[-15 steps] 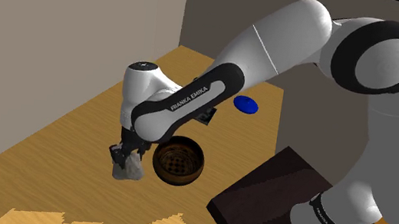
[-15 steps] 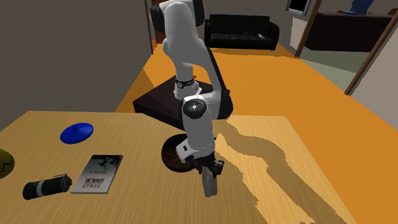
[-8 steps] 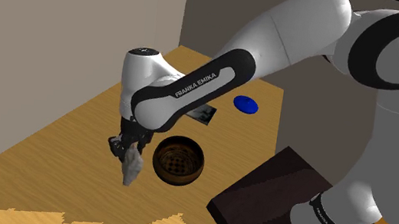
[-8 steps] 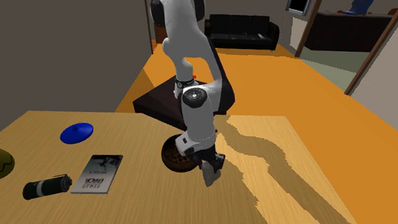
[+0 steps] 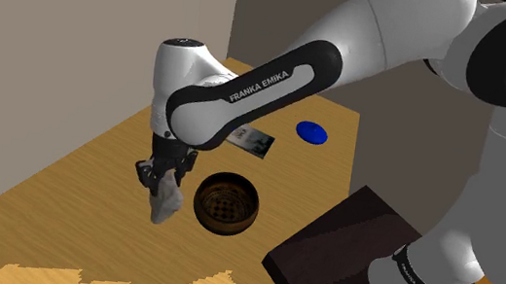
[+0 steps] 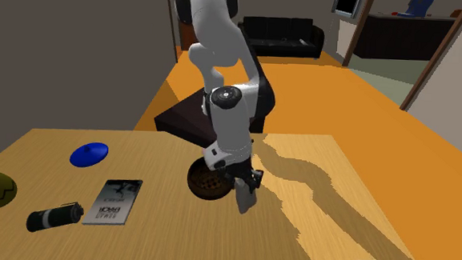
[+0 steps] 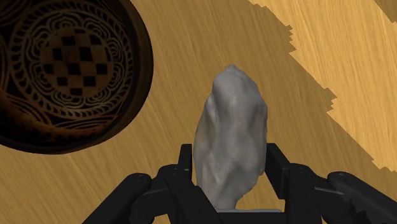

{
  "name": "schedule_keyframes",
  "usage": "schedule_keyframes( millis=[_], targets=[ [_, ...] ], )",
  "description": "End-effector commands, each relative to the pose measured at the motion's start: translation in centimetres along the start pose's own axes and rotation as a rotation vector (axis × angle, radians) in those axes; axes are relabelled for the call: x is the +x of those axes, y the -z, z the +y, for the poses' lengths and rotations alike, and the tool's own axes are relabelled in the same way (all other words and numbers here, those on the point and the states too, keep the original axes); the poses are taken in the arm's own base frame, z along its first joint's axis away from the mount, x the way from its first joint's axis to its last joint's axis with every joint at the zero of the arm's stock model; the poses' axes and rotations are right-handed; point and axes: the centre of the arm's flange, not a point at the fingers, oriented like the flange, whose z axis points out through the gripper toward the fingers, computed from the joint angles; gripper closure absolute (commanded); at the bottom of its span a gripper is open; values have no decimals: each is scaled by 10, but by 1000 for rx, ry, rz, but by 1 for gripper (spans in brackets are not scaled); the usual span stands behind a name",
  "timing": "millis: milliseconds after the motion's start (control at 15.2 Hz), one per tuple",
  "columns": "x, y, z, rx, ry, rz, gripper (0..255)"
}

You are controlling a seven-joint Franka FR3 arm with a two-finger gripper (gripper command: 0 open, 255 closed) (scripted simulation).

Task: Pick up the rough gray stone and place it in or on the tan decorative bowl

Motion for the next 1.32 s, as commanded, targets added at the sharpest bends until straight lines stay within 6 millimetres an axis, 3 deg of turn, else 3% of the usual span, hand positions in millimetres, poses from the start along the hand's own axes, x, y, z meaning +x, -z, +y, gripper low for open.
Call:
schedule_keyframes(
  millis=[0,726,1254],
  targets=[
    [-2,11,-1,0,0,0,255],
    [-7,64,-9,0,0,0,255],
    [-60,84,80,0,0,0,255]
  ],
)
